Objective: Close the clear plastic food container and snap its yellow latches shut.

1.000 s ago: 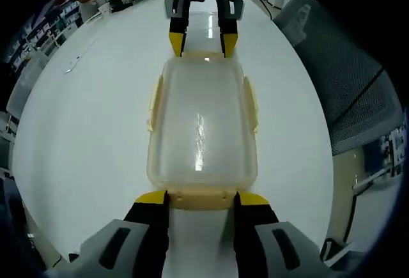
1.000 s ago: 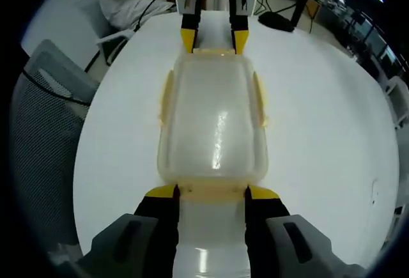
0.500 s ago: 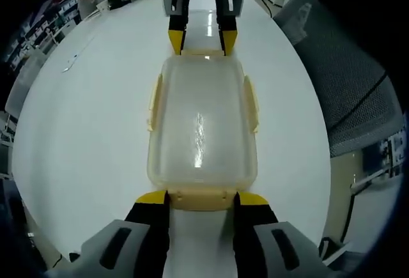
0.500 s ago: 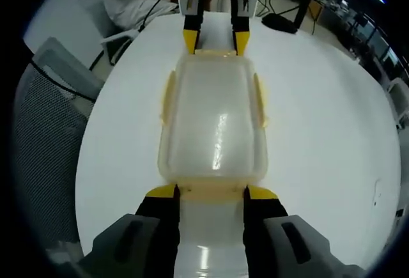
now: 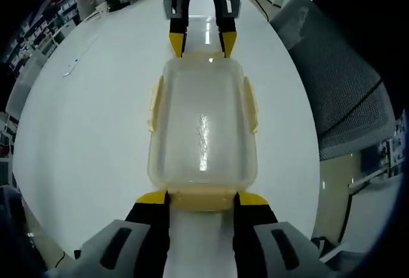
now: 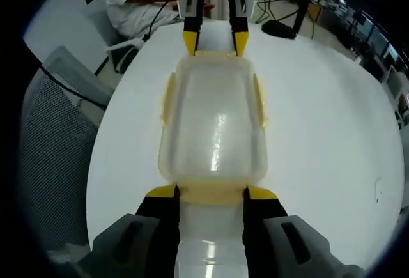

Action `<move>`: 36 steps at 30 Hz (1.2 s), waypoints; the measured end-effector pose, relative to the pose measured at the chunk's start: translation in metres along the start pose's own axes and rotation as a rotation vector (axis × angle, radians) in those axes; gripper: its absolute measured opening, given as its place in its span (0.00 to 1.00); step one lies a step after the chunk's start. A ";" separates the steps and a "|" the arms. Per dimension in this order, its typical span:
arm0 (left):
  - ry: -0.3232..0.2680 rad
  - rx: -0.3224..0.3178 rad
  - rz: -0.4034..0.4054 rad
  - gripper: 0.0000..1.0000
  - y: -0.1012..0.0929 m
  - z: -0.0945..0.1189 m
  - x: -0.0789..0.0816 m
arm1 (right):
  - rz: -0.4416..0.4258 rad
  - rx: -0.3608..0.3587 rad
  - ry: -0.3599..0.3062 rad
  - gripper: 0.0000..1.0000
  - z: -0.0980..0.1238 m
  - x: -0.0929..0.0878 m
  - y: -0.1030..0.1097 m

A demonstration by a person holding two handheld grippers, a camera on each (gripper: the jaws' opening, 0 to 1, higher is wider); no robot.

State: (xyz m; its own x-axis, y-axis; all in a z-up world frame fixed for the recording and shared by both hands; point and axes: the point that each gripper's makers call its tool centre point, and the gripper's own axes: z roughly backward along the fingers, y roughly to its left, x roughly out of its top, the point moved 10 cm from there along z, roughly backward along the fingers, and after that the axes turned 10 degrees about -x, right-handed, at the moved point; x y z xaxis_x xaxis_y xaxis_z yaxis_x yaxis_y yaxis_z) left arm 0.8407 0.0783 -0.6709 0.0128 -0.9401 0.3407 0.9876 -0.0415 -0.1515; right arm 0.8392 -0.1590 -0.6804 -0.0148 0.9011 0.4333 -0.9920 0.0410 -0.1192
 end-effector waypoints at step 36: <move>-0.052 0.044 0.007 0.32 -0.024 0.048 0.049 | 0.050 -0.048 -0.024 0.35 0.078 -0.001 0.000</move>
State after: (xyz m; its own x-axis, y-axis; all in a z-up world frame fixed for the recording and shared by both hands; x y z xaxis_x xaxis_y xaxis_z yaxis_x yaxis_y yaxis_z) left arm 0.8248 0.0493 -0.6061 0.0264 -0.9215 0.3875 0.9934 -0.0192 -0.1132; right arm 0.8295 -0.1937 -0.6111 -0.0674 0.8918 0.4473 -0.9829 0.0177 -0.1834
